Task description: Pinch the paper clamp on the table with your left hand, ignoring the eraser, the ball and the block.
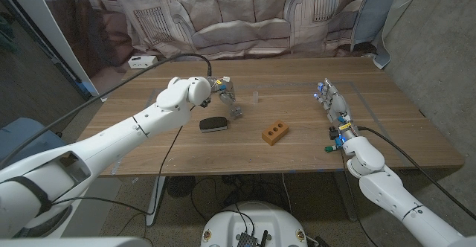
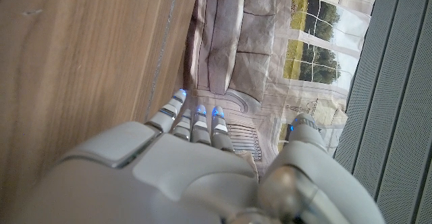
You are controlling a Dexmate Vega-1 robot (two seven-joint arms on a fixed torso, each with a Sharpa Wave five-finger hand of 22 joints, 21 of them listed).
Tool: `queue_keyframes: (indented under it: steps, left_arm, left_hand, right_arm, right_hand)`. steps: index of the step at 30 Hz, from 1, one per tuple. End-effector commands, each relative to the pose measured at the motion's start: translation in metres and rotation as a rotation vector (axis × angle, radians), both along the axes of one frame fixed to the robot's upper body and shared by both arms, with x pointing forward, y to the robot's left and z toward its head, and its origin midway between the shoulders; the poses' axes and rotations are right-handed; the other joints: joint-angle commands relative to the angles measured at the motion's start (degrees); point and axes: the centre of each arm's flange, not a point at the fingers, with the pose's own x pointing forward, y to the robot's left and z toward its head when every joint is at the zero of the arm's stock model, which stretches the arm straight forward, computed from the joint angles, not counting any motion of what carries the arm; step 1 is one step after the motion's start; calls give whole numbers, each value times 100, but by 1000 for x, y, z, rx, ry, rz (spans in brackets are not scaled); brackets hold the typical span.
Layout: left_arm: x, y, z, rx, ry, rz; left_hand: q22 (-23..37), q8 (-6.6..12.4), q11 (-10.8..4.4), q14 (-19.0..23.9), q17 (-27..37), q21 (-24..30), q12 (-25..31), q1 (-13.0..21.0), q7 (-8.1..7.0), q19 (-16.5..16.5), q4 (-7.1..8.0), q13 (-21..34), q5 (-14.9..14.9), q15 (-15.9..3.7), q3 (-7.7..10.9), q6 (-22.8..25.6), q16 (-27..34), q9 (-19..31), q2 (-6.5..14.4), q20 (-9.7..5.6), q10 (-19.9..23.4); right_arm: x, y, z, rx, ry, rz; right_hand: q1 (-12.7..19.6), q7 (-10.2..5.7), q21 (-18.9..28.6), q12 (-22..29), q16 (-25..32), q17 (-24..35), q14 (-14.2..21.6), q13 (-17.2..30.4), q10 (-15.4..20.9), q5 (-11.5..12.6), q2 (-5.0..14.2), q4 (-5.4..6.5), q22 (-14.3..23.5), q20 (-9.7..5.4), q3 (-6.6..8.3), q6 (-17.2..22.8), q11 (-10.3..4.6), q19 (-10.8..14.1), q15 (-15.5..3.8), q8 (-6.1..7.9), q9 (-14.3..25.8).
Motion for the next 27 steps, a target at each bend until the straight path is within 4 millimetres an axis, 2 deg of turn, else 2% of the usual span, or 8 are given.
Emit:
queue_keyframes:
  steps: [1,10,12,15,22,27]
  left_arm:
    - [15,-3,-5,25,55,-3]
    - [20,-4,-5,47,66,9]
    - [20,-4,-4,47,66,10]
    - [21,-4,-4,51,64,17]
    - [24,-3,-3,54,76,26]
    - [25,-2,-3,37,71,16]
  left_hand:
    - [29,18,-16,-96,28,3,13,-53,-7,-71,-8,27,7,3,5,-49,-10,9,-1,-11,-59]
    - [30,-8,24,-232,30,-7,-10,-108,-21,-167,-13,19,7,80,9,-221,-12,5,21,27,-208]
    - [30,10,37,-244,27,3,2,-109,-20,-161,-25,14,8,13,12,-204,-5,4,21,-16,-199]
    - [29,17,131,-310,24,12,-9,-140,3,-162,-29,5,3,-1,-1,-223,-16,4,7,-50,-261]
    - [29,13,175,-400,27,17,-24,-245,78,-182,-2,-11,-12,60,-44,-294,-15,3,-15,-55,-362]
    - [29,26,260,-457,28,15,-19,-315,149,-216,13,-27,-21,93,-68,-325,-6,1,-20,-58,-409]
  right_arm:
    - [3,0,3,-14,20,-3]
    - [4,-1,4,-5,21,-7]
    - [4,-1,4,-4,22,-6]
    - [5,0,3,-5,22,-4]
    - [7,0,5,-9,21,-5]
    - [9,0,8,-17,17,-5]
  right_hand:
    - [79,27,18,-4,-2,34,31,18,11,20,8,11,12,5,-13,40,21,-34,14,-11,21]
    - [82,27,18,-3,-3,34,29,18,14,21,9,11,12,5,-14,44,15,-37,14,-10,21]
    - [82,32,17,-2,-3,34,28,18,17,21,9,11,12,4,-14,43,19,-39,19,-10,21]
    - [82,31,16,-2,-3,34,29,18,18,21,8,11,12,2,-15,46,20,-42,17,-9,21]
    - [80,38,18,2,0,34,35,19,31,20,8,13,13,3,-18,51,29,-41,11,-7,21]
    - [80,48,18,4,-3,35,28,19,37,20,7,13,13,0,-20,60,31,-41,2,-4,21]
